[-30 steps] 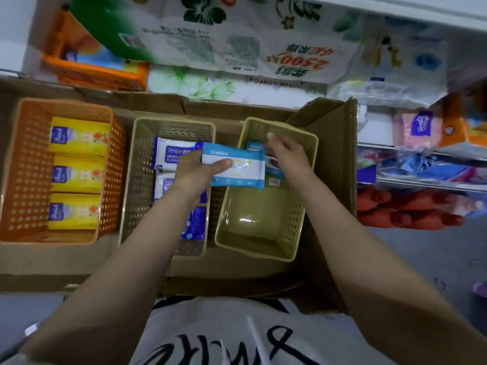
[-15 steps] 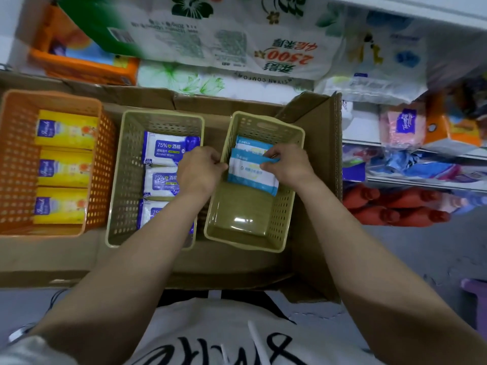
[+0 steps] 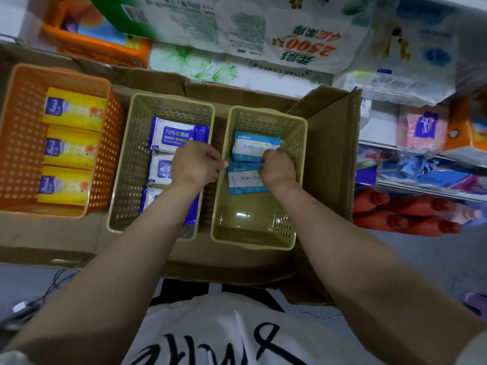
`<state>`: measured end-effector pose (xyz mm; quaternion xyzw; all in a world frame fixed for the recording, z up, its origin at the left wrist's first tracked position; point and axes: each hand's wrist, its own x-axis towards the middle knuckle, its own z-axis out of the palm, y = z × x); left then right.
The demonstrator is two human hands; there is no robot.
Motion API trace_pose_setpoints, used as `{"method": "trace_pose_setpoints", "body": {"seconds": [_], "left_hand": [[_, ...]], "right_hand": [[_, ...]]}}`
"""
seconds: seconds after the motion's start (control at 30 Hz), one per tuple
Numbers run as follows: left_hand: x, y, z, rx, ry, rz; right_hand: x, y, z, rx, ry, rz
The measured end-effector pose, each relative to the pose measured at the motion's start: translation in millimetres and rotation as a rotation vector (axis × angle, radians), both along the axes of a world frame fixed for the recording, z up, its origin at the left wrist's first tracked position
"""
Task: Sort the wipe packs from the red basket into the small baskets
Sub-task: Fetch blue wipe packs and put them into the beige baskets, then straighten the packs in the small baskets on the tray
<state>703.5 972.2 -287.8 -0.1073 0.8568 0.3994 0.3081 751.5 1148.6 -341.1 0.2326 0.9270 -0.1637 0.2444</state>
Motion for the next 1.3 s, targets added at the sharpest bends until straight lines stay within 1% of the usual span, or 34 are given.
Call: {"method": "trace_pose_setpoints", "body": {"seconds": [0.07,0.13,0.37,0.63,0.83,0.93,1.03,1.13,1.3], "left_hand": [[0,0,1,0.003,-0.001,0.001],[0,0,1,0.003,-0.006,-0.004],[1,0,3,-0.014,-0.008,-0.029],[5,1,4,-0.028,0.022,-0.034],[14,1,9,-0.06,0.12,-0.085],[23,-6,19,-0.035,0.23,-0.117],[27,-21,40,-0.03,0.361,-0.08],[23,-46,68,-0.119,0.496,-0.122],[11,-101,122,-0.15,0.685,-0.185]], "right_hand": [[9,-5,-4,0.042,0.077,0.017],[15,-9,-6,0.034,0.106,0.026],[17,-9,-10,0.05,0.057,0.063],[17,-8,-8,0.043,0.05,0.084],[8,0,10,-0.062,0.005,0.061],[-3,11,33,-0.123,-0.005,0.124],[-14,18,71,-0.163,0.046,0.177],[-22,13,122,-0.131,0.172,0.223],[-24,-26,206,-0.034,0.428,0.37]]}}
